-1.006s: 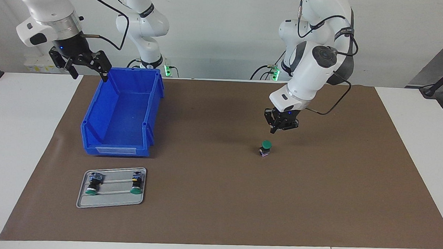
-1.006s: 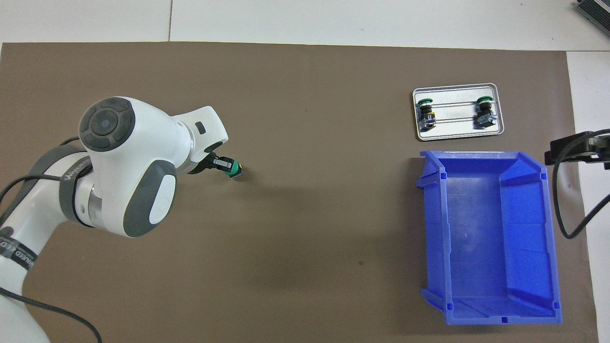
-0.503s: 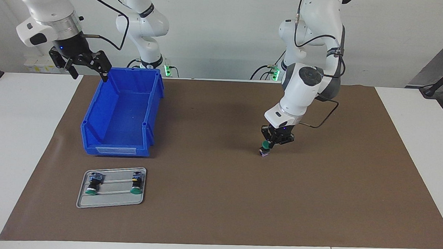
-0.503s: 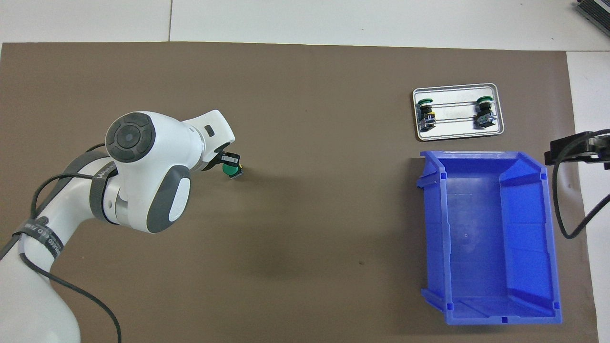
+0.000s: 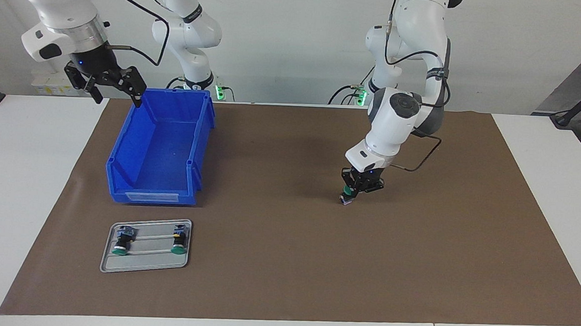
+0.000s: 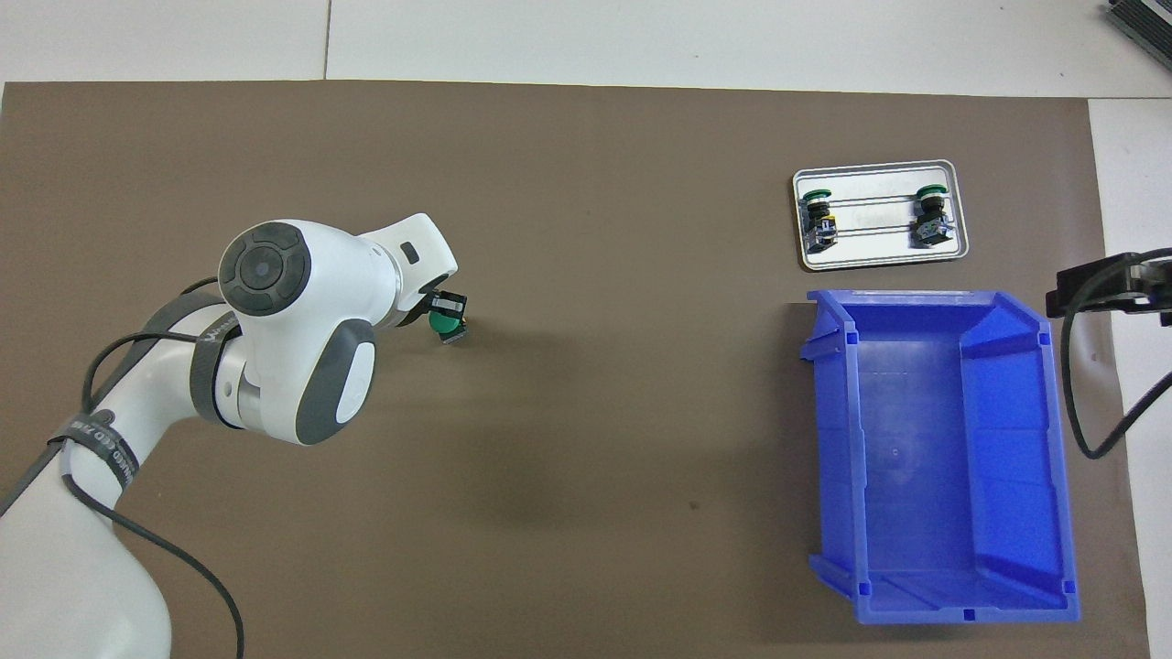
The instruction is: Place and press button with both arms
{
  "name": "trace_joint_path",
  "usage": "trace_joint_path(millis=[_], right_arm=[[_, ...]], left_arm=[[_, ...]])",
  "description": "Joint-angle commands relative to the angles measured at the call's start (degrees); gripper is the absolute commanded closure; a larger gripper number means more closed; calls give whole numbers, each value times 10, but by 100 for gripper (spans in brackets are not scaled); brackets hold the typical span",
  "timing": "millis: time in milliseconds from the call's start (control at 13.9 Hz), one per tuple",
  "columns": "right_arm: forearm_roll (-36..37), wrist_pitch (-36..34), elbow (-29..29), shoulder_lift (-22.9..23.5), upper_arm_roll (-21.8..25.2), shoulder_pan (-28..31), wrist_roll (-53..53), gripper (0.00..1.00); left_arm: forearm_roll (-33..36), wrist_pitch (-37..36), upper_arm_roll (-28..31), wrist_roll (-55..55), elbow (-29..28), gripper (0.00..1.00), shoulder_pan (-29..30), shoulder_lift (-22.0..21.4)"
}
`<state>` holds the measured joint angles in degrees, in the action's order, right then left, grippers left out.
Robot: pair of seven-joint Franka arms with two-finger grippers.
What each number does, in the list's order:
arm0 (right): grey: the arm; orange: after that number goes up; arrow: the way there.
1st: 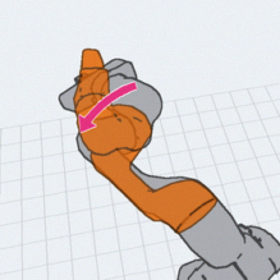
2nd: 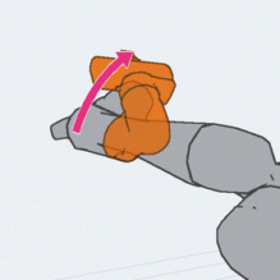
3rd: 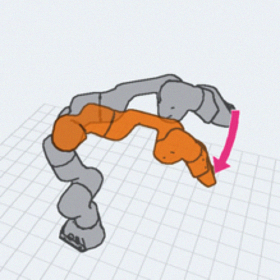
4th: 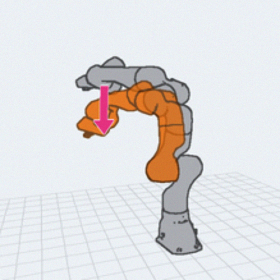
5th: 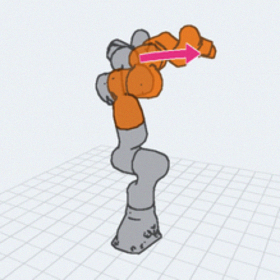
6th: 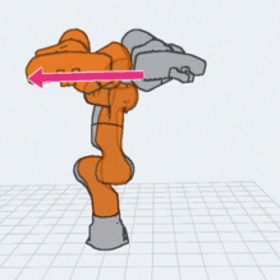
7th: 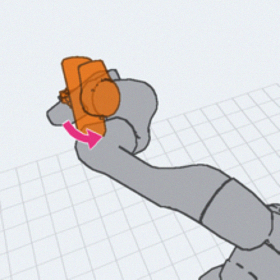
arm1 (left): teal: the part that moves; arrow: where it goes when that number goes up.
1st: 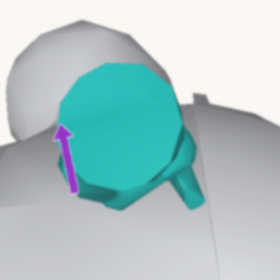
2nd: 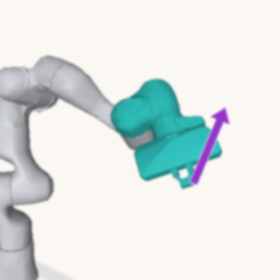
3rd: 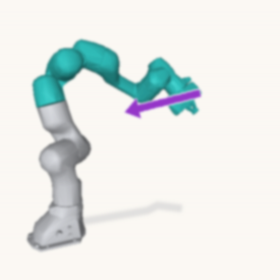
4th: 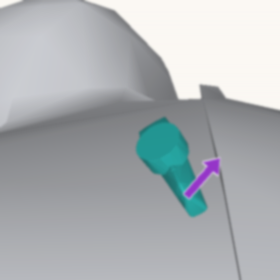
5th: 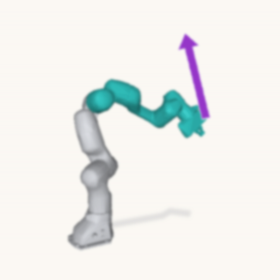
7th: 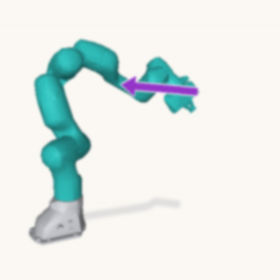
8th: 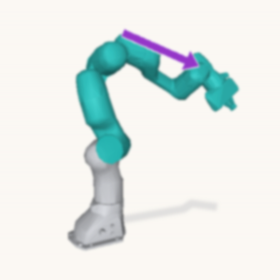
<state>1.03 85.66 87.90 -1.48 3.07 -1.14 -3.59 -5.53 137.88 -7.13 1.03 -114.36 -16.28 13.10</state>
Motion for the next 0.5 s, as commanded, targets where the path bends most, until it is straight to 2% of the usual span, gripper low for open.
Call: trace_joint_path(millis=[0,144,287,431], right_arm=[[-1,-2,6,-5,-2,7,11,0],[-1,-1,6,-5,-2,7,10,0],[-1,-1,6,-5,-2,7,10,0],[-1,-1,7,-5,-2,6,5,0]], left_arm=[[14,48,5,14,-50,100,-10,13],[14,58,5,13,-58,100,-10,18],[14,40,5,11,-37,100,-10,18],[15,-19,5,8,0,100,-6,16]])
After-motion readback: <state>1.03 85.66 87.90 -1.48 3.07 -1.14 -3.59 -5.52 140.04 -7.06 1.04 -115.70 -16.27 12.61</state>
